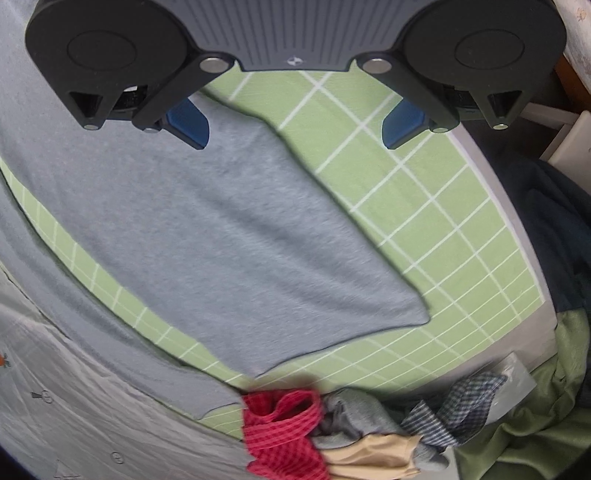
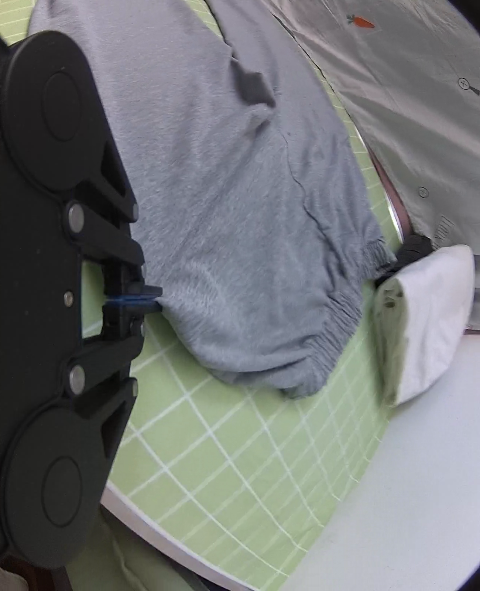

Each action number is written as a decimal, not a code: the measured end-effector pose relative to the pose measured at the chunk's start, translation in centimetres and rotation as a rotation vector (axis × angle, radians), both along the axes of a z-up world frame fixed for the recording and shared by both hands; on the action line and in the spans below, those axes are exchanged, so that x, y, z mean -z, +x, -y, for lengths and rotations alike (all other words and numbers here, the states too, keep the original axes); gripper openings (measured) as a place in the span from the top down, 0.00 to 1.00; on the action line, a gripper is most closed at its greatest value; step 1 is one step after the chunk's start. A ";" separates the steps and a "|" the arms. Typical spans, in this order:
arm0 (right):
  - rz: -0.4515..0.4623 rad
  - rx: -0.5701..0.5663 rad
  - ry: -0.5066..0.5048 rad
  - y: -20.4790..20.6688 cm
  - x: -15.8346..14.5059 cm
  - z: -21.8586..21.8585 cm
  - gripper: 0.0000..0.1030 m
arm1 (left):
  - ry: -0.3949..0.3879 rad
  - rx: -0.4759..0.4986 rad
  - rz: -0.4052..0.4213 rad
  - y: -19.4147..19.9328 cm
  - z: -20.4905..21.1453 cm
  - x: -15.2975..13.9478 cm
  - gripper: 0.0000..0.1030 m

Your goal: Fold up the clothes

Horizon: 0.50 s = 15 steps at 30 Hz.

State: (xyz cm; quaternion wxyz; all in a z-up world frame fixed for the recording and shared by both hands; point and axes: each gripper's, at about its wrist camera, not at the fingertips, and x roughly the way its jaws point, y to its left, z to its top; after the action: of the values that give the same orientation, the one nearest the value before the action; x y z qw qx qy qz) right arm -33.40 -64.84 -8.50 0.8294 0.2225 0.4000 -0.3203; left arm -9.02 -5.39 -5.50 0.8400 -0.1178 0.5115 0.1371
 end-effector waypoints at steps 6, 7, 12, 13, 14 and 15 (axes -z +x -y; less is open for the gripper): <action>0.018 0.045 0.036 0.3 -0.3 -0.3 0.71 | 0.000 -0.044 0.021 1.1 -1.8 0.0 0.05; 0.019 0.052 0.043 0.3 -0.2 -0.4 0.67 | 0.001 -0.055 0.026 1.4 -2.2 0.0 0.05; 0.004 0.085 0.062 0.6 -0.2 -0.8 0.54 | 0.007 -0.115 0.029 3.5 -4.2 0.4 0.15; 0.001 0.092 0.064 0.6 -0.2 -1.0 0.51 | 0.004 -0.125 0.028 3.9 -4.6 0.6 0.17; -0.002 0.098 0.064 0.6 -0.2 -1.1 0.50 | 0.002 -0.132 0.028 4.3 -5.0 0.7 0.21; -0.004 0.103 0.064 0.7 -0.3 -1.3 0.50 | 0.001 -0.137 0.030 4.5 -5.4 0.7 0.26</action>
State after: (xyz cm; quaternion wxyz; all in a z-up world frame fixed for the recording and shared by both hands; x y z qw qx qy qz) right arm -32.69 -63.54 -8.21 0.8034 0.2686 0.3999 -0.3500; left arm -4.52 0.00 -6.22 0.8362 -0.1541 0.4897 0.1930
